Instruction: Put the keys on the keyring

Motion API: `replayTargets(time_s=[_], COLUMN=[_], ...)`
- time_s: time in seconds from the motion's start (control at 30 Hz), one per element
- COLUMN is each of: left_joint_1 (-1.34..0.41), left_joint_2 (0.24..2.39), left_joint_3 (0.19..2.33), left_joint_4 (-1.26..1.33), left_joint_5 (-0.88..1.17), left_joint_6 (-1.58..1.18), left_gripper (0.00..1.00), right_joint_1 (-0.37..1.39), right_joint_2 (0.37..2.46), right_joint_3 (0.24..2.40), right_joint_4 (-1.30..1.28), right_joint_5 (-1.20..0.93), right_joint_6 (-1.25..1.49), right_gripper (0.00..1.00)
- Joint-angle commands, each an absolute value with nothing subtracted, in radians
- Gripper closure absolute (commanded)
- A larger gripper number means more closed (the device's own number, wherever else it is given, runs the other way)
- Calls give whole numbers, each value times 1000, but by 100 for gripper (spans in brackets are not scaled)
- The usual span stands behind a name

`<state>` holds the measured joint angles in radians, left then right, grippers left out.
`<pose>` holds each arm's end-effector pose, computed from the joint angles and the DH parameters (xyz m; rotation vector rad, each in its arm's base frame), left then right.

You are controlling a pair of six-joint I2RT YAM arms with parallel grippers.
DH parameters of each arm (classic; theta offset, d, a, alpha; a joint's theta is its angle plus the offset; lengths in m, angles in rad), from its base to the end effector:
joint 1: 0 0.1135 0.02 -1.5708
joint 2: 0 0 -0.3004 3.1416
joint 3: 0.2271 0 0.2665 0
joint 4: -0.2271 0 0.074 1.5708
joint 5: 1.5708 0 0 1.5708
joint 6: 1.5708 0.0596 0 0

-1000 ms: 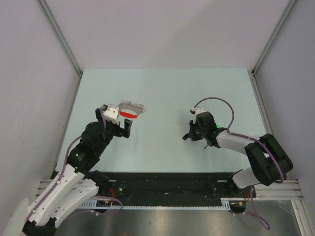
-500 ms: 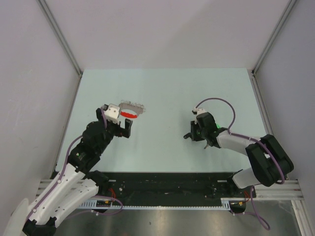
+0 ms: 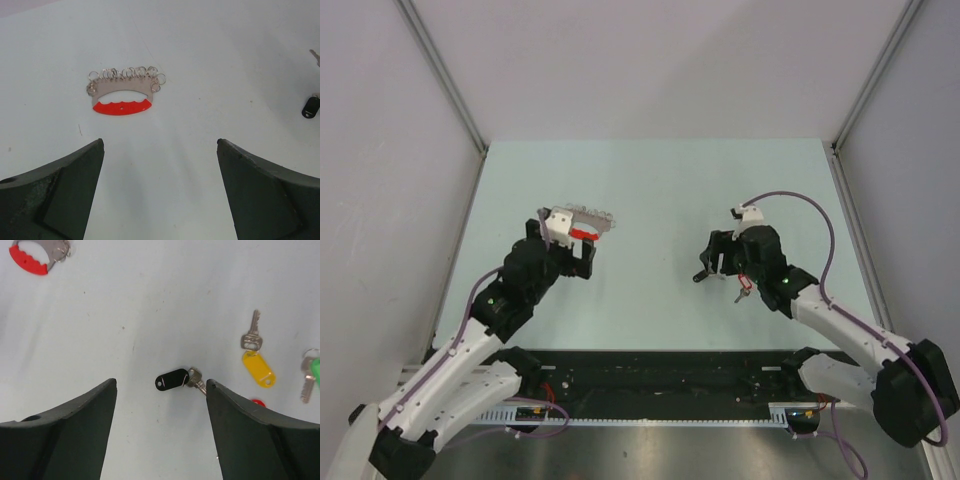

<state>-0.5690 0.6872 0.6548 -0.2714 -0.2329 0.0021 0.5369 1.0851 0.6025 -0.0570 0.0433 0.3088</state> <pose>0.1550 -0.0828 0.3161 0.3712 1.8325 -0.1734 0.2180 0.1268 0.2432 -0.2178 2.1327 0.4562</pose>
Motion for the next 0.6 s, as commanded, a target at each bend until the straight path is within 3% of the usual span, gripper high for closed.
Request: replayTargets(time_s=[0.0, 0.1, 0.37, 0.57], left_joint_1=[-561, -539, -442, -397], left_joint_2=[781, 909, 1285, 1584], left_joint_3=[701, 753, 920, 1098], left_joint_4=[-250, -270, -212, -213], left_joint_5=[-249, -271, -290, -344], left_joint_6=[-158, -264, -475, -543], left_gripper=[0, 0, 3, 19], right_joint_1=[537, 540, 540, 543], right_joint_2=[973, 911, 859, 831], right_joint_3=[635, 630, 552, 514], right_joint_4=[-84, -113, -75, -57], right_joint_5=[118, 127, 87, 72], right_joint_6=[328, 307, 314, 293], right_gripper=[18, 7, 9, 10])
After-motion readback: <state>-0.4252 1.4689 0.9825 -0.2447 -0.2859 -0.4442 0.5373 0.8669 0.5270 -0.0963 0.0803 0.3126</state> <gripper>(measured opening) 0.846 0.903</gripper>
